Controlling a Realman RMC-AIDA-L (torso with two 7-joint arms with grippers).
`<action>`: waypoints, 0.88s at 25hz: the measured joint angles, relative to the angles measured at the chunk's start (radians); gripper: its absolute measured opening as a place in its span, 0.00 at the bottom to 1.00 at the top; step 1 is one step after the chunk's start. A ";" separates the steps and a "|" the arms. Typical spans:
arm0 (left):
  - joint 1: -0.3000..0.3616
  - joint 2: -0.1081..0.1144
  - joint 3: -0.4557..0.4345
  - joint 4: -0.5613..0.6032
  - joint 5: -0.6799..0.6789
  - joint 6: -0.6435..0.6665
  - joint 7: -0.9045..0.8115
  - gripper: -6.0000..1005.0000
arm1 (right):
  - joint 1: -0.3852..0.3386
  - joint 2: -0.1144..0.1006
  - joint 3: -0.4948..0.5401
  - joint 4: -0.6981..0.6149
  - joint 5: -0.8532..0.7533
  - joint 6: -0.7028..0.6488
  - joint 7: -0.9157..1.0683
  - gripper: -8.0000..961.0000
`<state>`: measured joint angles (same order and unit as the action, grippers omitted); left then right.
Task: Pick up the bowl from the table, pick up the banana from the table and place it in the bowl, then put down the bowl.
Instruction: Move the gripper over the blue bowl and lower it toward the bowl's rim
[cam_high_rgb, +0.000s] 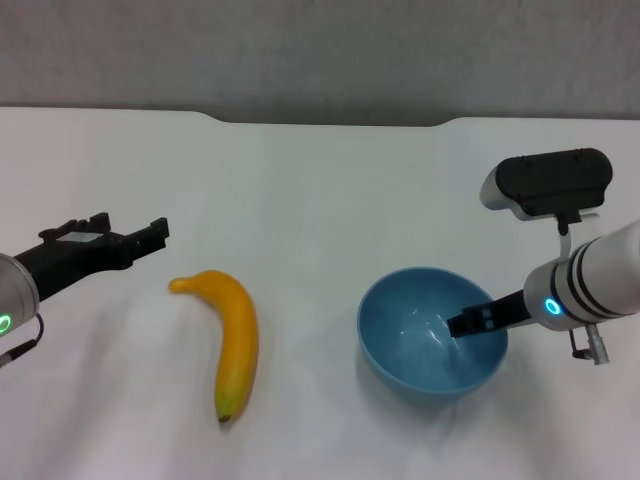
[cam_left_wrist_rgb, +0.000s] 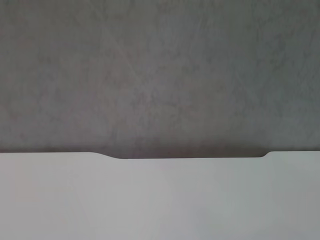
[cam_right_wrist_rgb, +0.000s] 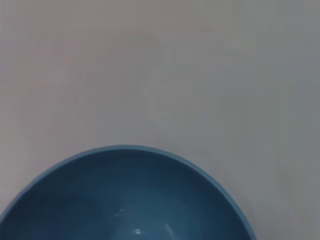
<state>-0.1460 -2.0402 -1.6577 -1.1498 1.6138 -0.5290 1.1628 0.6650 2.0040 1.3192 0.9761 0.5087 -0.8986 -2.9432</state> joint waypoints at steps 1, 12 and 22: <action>0.000 0.000 0.000 0.000 0.000 0.000 0.000 0.89 | -0.001 0.000 0.000 -0.001 0.000 0.003 0.000 0.80; -0.002 0.000 -0.002 0.002 0.000 0.001 0.000 0.89 | -0.011 -0.001 0.000 -0.009 -0.005 0.014 -0.002 0.45; 0.001 0.000 -0.002 0.002 0.000 0.001 0.000 0.89 | -0.020 -0.001 -0.002 -0.006 -0.032 0.020 -0.002 0.10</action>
<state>-0.1451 -2.0402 -1.6602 -1.1481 1.6137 -0.5276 1.1627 0.6446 2.0025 1.3168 0.9705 0.4763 -0.8781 -2.9454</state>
